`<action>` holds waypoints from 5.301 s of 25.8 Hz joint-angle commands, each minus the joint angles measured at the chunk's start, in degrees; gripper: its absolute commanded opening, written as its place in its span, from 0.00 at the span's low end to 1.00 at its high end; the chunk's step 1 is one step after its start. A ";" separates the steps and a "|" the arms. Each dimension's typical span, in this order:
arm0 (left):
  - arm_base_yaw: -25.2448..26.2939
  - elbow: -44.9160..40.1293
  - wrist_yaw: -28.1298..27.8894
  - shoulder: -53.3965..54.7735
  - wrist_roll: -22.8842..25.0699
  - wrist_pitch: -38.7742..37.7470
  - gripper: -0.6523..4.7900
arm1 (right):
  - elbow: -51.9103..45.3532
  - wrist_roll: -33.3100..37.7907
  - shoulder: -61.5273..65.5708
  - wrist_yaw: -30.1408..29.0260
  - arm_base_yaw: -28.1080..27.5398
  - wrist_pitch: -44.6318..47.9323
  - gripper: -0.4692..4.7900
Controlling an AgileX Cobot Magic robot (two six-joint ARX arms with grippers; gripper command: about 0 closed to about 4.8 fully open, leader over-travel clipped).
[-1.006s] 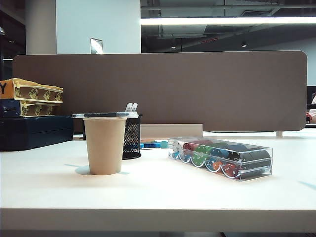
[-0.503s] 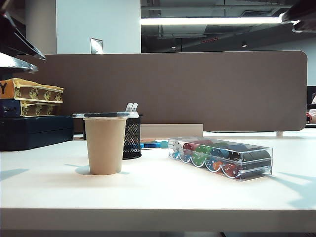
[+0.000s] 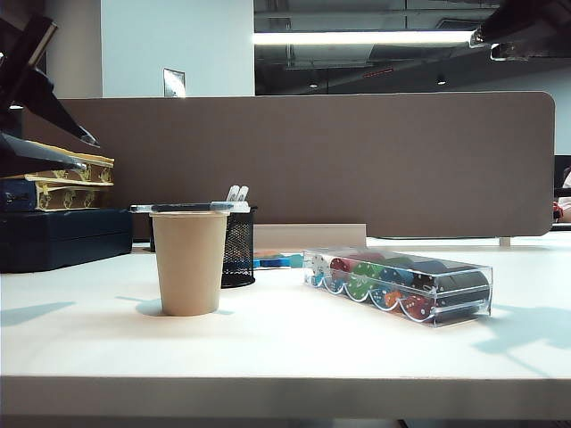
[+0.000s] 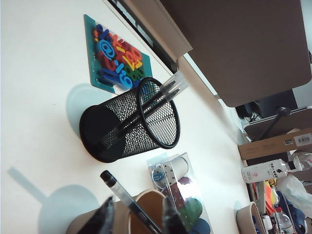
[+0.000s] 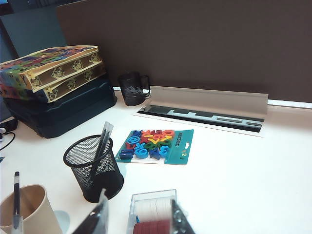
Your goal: Pick up one pen and put it in the pen container.
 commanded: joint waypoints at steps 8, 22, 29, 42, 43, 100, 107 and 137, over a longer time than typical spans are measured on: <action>-0.04 0.46 1.62 2.93 -3.96 3.19 0.36 | 1.64 0.22 7.06 -2.14 0.50 0.63 0.39; -0.07 1.18 4.24 7.08 -9.31 4.98 0.36 | 4.68 -0.63 14.91 -2.14 6.80 1.11 0.39; -0.07 1.77 5.51 12.22 -14.05 6.16 0.40 | 4.83 -1.49 15.30 -2.10 6.88 1.60 0.39; -0.07 1.81 5.53 12.94 -15.37 7.30 0.41 | 8.59 -1.44 18.88 -1.73 7.04 1.55 0.39; -0.07 1.81 5.53 12.94 -15.37 7.54 0.41 | 8.83 -1.46 19.32 -1.73 7.04 1.53 0.39; -4.35 8.24 5.40 26.36 -22.71 17.27 0.45 | 9.25 -1.95 20.52 -1.49 7.04 -0.61 0.39; -4.35 8.24 5.44 26.47 -22.69 17.03 0.44 | 9.25 -1.95 20.52 -1.46 7.04 -0.63 0.39; -4.35 8.22 5.42 26.51 -21.99 15.41 0.21 | 9.25 -1.92 20.52 -1.68 7.04 -1.68 0.39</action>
